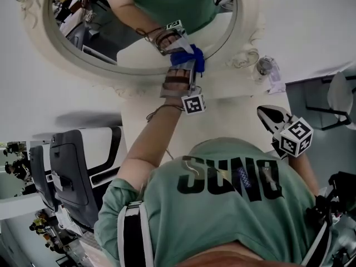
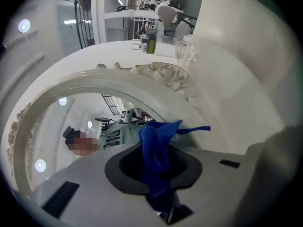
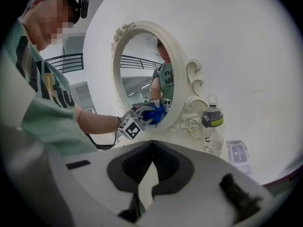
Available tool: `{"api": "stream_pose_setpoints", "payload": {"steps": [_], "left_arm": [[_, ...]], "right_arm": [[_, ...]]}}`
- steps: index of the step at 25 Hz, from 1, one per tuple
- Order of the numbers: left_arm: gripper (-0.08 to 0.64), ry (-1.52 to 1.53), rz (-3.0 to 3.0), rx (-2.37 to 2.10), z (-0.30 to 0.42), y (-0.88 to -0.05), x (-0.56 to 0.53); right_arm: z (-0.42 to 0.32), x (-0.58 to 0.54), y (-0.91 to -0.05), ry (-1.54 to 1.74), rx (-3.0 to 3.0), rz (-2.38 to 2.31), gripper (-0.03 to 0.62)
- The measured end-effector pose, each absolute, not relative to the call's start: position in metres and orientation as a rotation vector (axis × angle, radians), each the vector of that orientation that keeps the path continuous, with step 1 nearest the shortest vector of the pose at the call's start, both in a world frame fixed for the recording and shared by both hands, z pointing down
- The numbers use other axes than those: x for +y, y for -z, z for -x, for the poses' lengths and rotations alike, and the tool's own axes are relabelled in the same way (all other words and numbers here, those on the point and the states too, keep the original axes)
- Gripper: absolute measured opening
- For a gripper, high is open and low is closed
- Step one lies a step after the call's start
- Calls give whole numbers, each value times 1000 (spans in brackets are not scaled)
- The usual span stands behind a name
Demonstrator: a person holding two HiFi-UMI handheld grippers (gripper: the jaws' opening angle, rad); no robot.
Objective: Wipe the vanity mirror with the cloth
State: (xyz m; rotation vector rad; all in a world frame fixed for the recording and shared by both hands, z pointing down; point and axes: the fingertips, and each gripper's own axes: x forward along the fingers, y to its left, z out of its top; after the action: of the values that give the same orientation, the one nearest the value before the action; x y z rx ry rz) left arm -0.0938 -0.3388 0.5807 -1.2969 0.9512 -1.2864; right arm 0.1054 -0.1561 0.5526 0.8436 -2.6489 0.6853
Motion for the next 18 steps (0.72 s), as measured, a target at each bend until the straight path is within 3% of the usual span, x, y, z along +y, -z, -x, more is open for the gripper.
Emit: {"api": "stream_pose_setpoints", "payload": {"steps": [4,13,18], "left_arm": [[69,1357,1359,925,98,-621,-336],[67,1323,1467,991,92,-618,-340],[74,1483,1686,1005,105,-615,-334]], "right_arm": [[-113,-154,-556,-698,-2630,-870,8],[-108,-154,-550,-666,-2649,-889,8],[-90,-155,-541,-614,-2682,-839,8]]}}
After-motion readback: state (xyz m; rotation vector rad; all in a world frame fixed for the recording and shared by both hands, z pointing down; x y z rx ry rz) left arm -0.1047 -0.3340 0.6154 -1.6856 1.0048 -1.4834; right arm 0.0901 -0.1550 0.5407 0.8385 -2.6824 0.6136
